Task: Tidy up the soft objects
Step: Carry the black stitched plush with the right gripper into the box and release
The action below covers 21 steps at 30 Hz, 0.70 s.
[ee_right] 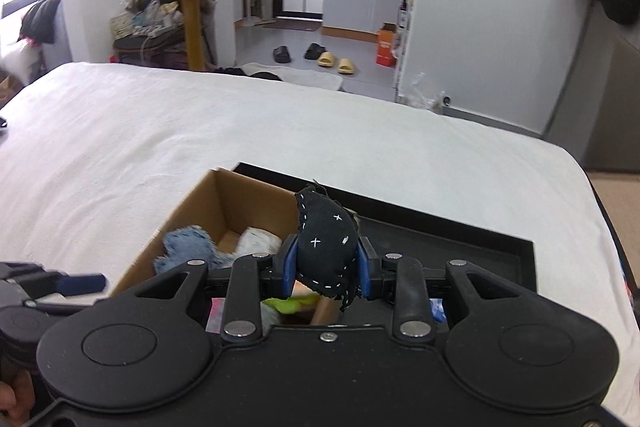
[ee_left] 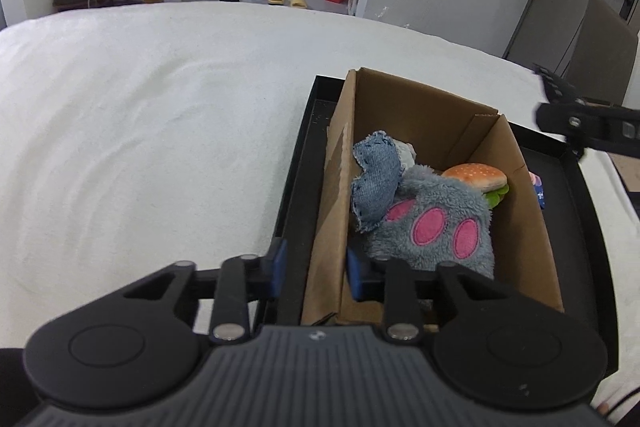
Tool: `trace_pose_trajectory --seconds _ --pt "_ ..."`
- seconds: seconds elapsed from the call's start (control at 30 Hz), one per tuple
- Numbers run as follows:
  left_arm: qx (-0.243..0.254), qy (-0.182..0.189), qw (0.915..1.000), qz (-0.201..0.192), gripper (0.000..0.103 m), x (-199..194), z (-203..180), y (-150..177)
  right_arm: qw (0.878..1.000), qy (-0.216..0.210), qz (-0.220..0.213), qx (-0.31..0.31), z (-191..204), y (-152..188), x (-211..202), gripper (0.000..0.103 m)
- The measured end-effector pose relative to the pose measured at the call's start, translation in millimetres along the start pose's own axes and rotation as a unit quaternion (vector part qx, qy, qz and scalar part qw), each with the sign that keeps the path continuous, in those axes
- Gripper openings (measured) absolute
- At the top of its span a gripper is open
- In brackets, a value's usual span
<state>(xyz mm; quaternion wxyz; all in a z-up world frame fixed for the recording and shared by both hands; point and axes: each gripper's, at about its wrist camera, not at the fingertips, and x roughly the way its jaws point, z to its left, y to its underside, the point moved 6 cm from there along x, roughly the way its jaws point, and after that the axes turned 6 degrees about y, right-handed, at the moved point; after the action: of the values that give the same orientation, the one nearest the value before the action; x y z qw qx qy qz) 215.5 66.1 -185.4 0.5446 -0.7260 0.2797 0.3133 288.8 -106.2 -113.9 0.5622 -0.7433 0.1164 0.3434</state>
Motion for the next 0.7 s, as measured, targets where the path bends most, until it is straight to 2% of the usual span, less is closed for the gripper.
trace_pose_trajectory --seconds 0.17,0.3,0.33,0.37,0.43,0.7 --pt "0.003 0.017 0.9998 -0.004 0.028 1 -1 1 0.999 -0.018 0.009 -0.026 19 -5 13 0.030" --pt "-0.008 0.026 0.9996 -0.004 0.024 3 2 1 0.999 -0.015 0.021 -0.040 27 -3 24 0.033" --pt "-0.010 0.028 0.9996 -0.004 0.024 3 2 1 0.999 -0.015 0.022 -0.040 28 -3 26 0.039" --pt "-0.011 0.029 0.9995 -0.005 0.024 3 3 0 0.999 -0.015 0.020 -0.041 29 -3 26 0.049" --pt "-0.010 0.030 0.9995 -0.005 0.024 4 3 1 0.999 -0.010 0.011 -0.047 29 -2 24 0.054" --pt "-0.008 0.032 0.9994 -0.005 0.023 3 1 1 0.999 -0.014 0.030 -0.036 19 12 21 0.054"
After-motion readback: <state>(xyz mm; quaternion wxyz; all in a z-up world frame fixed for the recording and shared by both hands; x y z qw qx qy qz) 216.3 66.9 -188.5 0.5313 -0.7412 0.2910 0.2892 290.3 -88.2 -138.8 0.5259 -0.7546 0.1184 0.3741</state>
